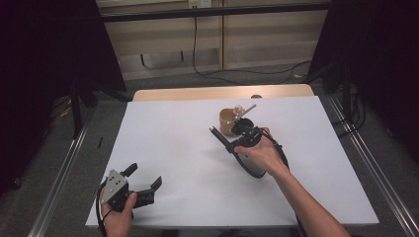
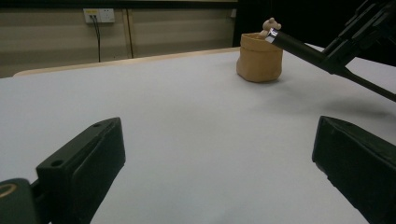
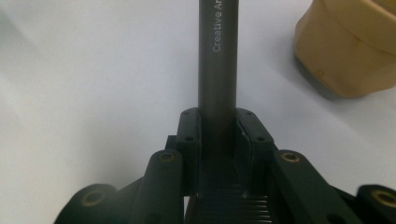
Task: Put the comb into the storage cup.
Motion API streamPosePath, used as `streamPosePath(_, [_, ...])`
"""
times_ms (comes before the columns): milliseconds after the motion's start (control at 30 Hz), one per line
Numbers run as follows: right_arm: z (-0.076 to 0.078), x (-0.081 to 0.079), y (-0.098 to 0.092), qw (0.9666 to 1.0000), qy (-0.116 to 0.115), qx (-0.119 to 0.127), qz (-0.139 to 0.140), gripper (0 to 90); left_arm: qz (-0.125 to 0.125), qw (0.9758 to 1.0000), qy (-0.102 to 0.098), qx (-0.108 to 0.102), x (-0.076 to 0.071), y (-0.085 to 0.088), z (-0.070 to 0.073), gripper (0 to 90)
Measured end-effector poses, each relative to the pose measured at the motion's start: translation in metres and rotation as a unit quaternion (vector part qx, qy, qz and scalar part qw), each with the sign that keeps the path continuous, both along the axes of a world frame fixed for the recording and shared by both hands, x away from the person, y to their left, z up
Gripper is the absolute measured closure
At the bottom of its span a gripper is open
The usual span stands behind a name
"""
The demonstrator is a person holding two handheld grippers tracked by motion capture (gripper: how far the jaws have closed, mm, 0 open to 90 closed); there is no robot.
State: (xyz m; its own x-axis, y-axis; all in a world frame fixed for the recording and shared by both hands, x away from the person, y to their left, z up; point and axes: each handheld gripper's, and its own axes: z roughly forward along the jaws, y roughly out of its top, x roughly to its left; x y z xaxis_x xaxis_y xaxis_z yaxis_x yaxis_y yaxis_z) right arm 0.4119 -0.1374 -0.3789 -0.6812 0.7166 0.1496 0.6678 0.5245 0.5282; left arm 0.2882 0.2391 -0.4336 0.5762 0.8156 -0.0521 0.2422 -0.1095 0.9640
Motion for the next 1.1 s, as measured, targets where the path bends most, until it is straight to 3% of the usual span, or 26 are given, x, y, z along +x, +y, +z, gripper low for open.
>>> streamPosePath(467, [0.009,-0.015,-0.032,0.9976,-0.049,0.048,0.013,73.0,0.003,0.9999,0.008,-0.008,0.001,0.004,0.001,2.6])
streamPosePath(867, [0.018,-0.028,-0.065,0.9937,-0.084,0.074,0.000,73.1,-0.027,0.9996,0.012,0.002,0.002,-0.001,0.001,3.4])
streamPosePath(1100, [0.012,-0.037,-0.079,0.9905,-0.096,0.097,0.021,73.0,-0.054,0.9982,0.024,-0.004,0.004,-0.008,0.001,3.6])
